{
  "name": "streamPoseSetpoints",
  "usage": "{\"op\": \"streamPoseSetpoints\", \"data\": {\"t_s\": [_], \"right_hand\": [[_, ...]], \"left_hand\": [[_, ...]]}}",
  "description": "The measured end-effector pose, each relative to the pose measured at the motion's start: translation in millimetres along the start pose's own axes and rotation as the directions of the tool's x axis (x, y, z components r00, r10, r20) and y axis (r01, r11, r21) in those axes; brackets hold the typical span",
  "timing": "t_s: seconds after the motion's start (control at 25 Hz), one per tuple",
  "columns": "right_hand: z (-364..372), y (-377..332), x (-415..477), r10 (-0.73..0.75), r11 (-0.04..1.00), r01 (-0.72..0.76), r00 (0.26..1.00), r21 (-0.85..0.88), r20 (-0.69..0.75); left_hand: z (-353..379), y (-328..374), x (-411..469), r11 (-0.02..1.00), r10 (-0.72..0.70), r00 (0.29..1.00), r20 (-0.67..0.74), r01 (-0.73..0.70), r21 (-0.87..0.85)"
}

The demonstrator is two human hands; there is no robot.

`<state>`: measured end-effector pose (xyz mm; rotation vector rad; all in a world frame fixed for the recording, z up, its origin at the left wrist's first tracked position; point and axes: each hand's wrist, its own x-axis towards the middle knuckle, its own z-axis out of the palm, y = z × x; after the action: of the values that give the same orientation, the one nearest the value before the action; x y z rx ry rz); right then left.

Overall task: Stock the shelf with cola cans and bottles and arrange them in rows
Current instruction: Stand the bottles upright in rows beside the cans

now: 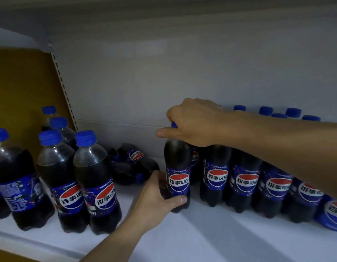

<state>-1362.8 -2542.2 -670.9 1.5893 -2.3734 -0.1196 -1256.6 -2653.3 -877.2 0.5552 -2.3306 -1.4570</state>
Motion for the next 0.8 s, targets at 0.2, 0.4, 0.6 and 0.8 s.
{"op": "streamPoseSetpoints", "data": {"t_s": [0.2, 0.4, 0.6, 0.8], "right_hand": [[-9, 17, -2, -0.031, 0.999, 0.033, 0.993, -0.017, 0.117], [3, 27, -3, 0.016, 1.000, -0.015, 0.994, -0.006, 0.110], [12, 25, -3, -0.015, 0.998, 0.008, 0.991, 0.054, 0.132], [16, 19, -6, 0.071, 0.991, -0.060, 0.994, -0.119, 0.087]], "left_hand": [[13, -4, 11, 0.998, 0.052, 0.997, -0.048, -0.054, -0.041], [31, 3, 18, 0.991, 0.100, 0.990, -0.102, -0.108, -0.080], [41, 2, 18, 0.991, 0.111, 0.990, -0.090, -0.117, -0.066], [38, 1, 22, 0.992, 0.123, 0.992, 0.009, -0.123, 0.005]]}}
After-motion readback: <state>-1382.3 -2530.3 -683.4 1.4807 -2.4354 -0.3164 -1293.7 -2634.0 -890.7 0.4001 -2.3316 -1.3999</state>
